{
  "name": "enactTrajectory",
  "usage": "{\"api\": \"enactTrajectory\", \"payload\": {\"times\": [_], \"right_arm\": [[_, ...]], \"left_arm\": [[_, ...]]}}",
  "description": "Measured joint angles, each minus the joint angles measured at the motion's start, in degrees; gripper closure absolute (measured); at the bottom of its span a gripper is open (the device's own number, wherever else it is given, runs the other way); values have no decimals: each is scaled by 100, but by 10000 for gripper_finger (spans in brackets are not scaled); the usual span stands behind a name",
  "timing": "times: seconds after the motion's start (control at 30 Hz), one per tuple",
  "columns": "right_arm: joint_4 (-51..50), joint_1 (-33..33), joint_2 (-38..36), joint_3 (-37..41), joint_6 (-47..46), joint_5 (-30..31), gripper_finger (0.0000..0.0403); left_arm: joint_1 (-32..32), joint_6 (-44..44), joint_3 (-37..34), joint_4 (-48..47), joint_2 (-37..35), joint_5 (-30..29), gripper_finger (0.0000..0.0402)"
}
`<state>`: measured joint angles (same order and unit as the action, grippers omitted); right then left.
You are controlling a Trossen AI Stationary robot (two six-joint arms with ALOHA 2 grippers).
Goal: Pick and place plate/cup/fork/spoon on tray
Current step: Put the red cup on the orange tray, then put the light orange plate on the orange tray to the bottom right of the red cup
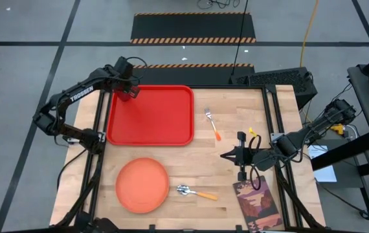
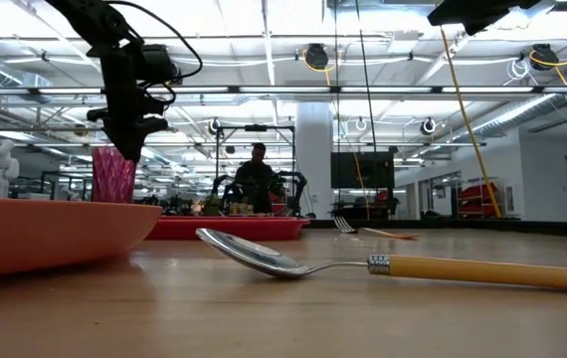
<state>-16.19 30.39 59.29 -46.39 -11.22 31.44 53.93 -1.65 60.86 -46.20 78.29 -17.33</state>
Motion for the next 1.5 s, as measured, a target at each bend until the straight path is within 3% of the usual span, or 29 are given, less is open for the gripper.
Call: {"api": "enactTrajectory", "payload": {"times": [0.2,0.4,0.5,0.67,0.83,1.0,1.2,1.37,1.5], "right_arm": [[3,-1,0,2,-2,0,403],[101,-2,-2,2,-4,0,403],[124,-2,-4,2,-43,0,403],[240,-2,-4,79,-178,5,403],[584,-87,42,188,-81,172,403],[1072,-471,472,195,-146,-103,403],[1807,-960,1256,-153,175,-953,403],[1584,-1221,2182,-980,475,-1280,403],[1447,-1340,3026,-1801,823,-1801,403]], "left_arm": [[-506,-19,1,-38,-247,-817,249],[-1081,-190,8,-176,-931,-983,245],[-1487,-663,11,-740,-1459,-1001,245],[-2477,-1645,11,-1630,-2402,-1114,245],[-3888,-2309,11,-1861,-2976,-1121,245],[-5549,-2857,2,-1657,-2951,-1351,245],[-7245,-3486,-367,-1173,-2617,-2198,245],[-7985,-2661,-763,-136,-2407,-2250,245],[-8228,-2570,-882,-17,-2333,-1630,245]]}}
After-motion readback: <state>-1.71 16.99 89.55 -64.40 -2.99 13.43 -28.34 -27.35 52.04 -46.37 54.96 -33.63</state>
